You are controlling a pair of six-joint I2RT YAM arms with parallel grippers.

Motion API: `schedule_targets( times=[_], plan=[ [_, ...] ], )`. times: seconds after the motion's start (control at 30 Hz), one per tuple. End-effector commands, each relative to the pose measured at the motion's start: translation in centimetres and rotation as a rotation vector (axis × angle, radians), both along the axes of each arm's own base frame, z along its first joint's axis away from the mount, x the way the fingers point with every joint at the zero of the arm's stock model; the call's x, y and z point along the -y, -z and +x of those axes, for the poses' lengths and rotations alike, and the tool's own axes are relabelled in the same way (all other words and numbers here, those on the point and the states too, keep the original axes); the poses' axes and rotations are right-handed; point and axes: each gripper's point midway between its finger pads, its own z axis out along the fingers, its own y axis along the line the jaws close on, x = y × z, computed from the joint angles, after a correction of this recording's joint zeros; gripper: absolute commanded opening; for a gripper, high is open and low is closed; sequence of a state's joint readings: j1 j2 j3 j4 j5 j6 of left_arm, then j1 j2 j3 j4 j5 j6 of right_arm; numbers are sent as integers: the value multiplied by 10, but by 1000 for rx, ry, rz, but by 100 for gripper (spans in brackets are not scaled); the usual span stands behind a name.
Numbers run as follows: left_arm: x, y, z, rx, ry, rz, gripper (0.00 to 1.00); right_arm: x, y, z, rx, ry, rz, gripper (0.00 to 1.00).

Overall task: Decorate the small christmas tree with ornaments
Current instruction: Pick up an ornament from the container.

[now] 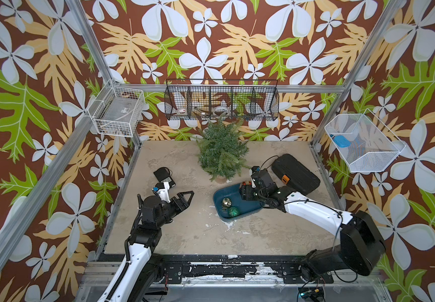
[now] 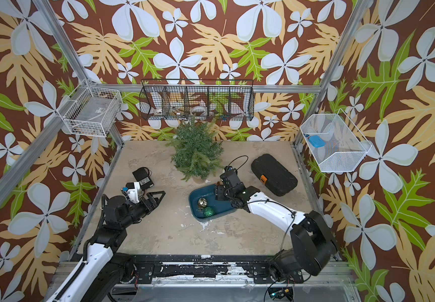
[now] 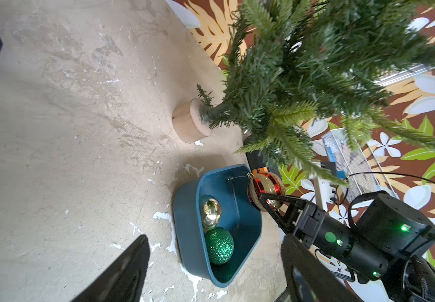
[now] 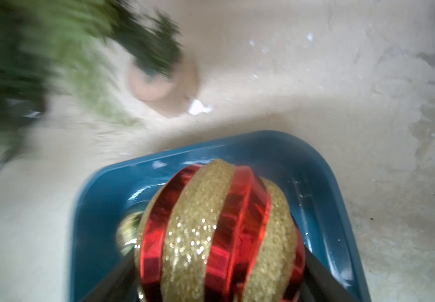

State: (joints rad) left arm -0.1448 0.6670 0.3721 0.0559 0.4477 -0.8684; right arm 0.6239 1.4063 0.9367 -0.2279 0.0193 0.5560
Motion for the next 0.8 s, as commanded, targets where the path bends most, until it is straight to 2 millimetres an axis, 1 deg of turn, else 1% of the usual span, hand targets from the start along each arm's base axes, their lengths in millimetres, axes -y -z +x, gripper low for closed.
schedule_targets(
  times=[0.0,0.13,0.27,0.33,0.4,0.5,0.57,0.6,0.7,0.77],
  plan=[
    [7,-20,1,40,43,-13,82,-11,-32,-18,29,-124,59,75],
    [18,-50,5,100,117,-22,82,-22,-82,-46,76,-274,156,74],
    [32,-85,3,174,213,-51,82,-28,-127,-72,118,-386,245,74],
    [37,-102,0,215,252,-61,81,-31,-147,-82,138,-431,283,74],
    [42,-118,-3,253,285,-67,76,-34,-166,-91,156,-476,320,74],
    [51,-134,-11,292,341,-92,67,-38,-187,-101,167,-533,353,74],
    [57,-140,-16,314,375,-106,62,-40,-198,-105,173,-554,369,74],
    [61,-142,-19,326,393,-112,58,-41,-204,-108,173,-570,381,74],
    [71,-146,-27,359,430,-131,53,-44,-215,-110,171,-590,398,74],
    [76,-148,-32,384,441,-160,53,-44,-221,-110,180,-592,400,74]
  ],
)
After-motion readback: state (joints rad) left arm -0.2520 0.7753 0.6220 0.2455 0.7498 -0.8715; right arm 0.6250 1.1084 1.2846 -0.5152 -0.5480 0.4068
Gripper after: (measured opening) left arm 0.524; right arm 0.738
